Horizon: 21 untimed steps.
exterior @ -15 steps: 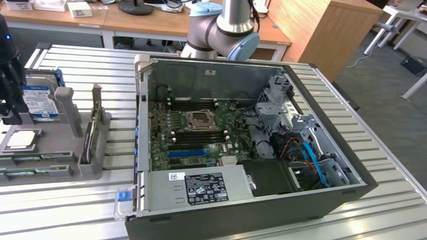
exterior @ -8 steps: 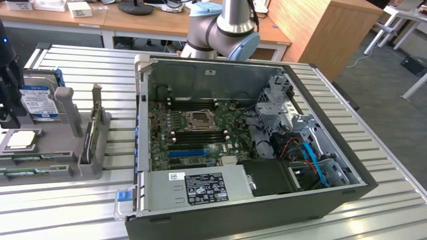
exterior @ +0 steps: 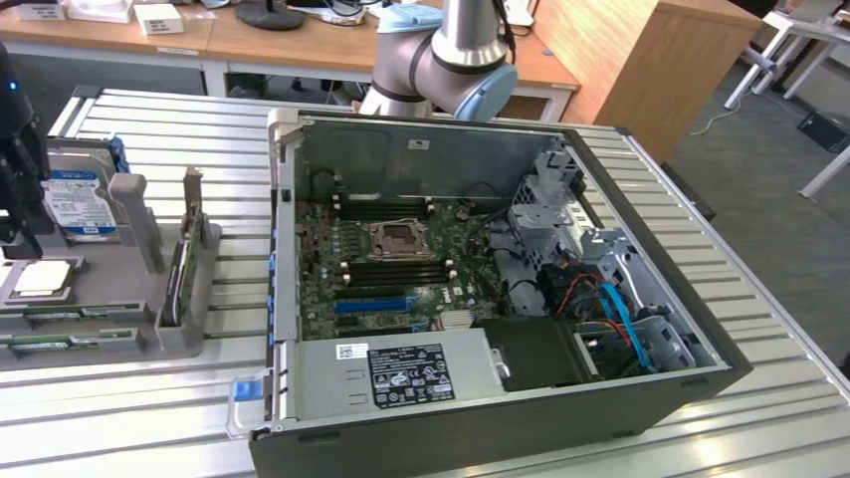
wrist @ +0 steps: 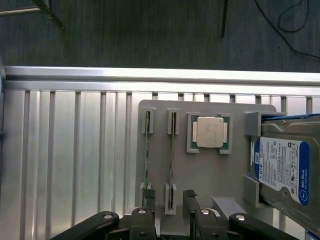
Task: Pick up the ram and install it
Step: 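Pick up the ram and move it above insertion slot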
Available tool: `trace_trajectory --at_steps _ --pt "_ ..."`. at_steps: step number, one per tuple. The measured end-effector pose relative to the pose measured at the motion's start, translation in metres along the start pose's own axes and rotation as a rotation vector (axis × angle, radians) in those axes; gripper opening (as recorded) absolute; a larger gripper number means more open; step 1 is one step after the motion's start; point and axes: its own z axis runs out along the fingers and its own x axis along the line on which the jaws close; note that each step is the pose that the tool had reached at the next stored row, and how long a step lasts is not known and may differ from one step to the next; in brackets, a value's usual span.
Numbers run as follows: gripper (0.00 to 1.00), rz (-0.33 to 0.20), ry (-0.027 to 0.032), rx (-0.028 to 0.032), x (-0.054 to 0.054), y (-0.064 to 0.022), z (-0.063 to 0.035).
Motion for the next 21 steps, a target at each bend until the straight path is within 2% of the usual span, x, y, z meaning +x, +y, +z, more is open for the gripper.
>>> trace_trajectory --at_steps 13,21 --pt "0.36 -0.001 0.0 0.0 0.002 -0.0008 0.0202" --pt "0.36 -0.001 -0.0001 0.0002 0.003 -0.0009 0.0222"
